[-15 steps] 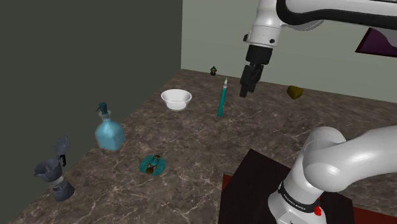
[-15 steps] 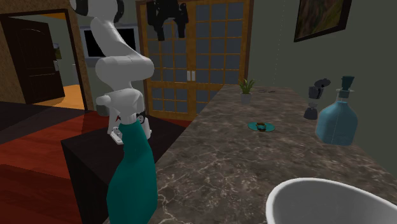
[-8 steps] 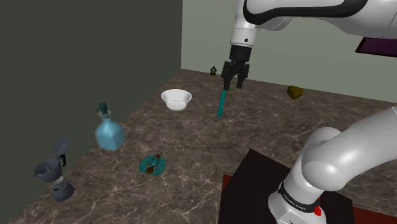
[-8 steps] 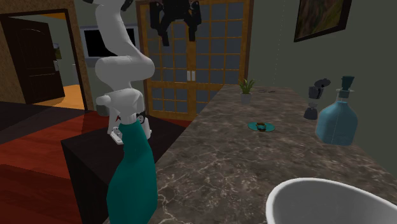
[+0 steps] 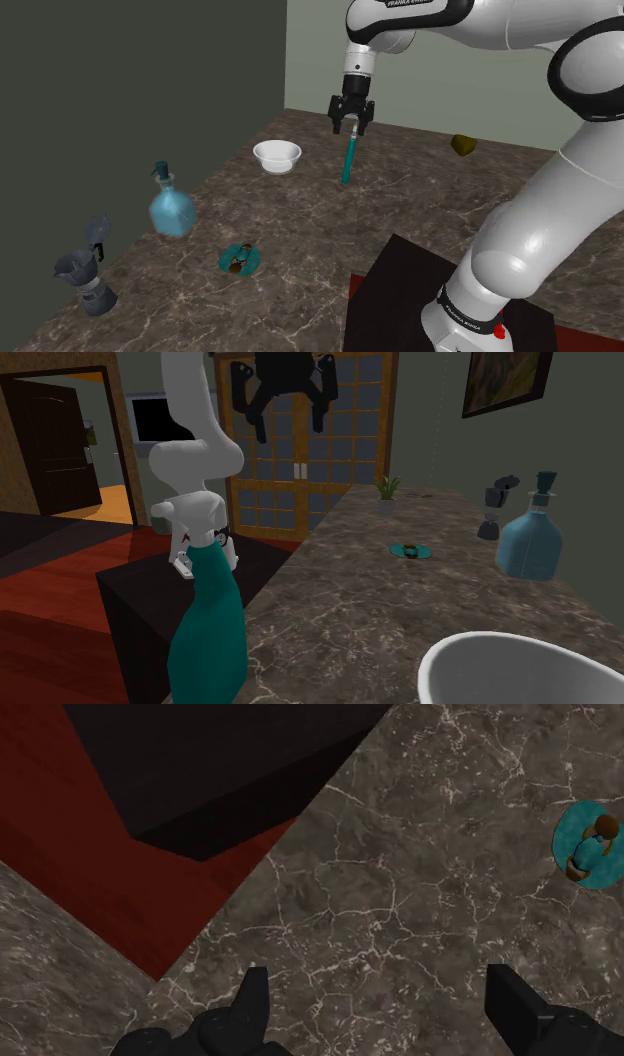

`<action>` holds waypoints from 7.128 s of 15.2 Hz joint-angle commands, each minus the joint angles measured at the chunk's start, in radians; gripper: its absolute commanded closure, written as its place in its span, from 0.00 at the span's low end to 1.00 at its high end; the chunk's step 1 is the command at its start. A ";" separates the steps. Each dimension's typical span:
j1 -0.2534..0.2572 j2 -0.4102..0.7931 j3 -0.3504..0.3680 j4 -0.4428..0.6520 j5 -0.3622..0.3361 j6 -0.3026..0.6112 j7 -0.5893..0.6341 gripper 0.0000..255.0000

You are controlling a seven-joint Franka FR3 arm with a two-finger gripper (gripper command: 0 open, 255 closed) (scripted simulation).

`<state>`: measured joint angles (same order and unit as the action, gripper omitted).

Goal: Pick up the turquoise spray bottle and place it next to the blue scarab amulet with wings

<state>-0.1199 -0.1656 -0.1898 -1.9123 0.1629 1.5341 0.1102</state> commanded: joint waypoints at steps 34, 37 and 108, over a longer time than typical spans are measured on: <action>-0.312 0.859 -0.144 0.694 0.259 -0.161 0.275 0.00; -0.315 0.859 -0.140 0.694 0.257 -0.160 0.277 0.00; 0.159 -0.086 0.219 0.134 0.363 -0.181 1.185 1.00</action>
<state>0.0385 -0.2471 0.0268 -1.7631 0.5250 1.3418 1.2968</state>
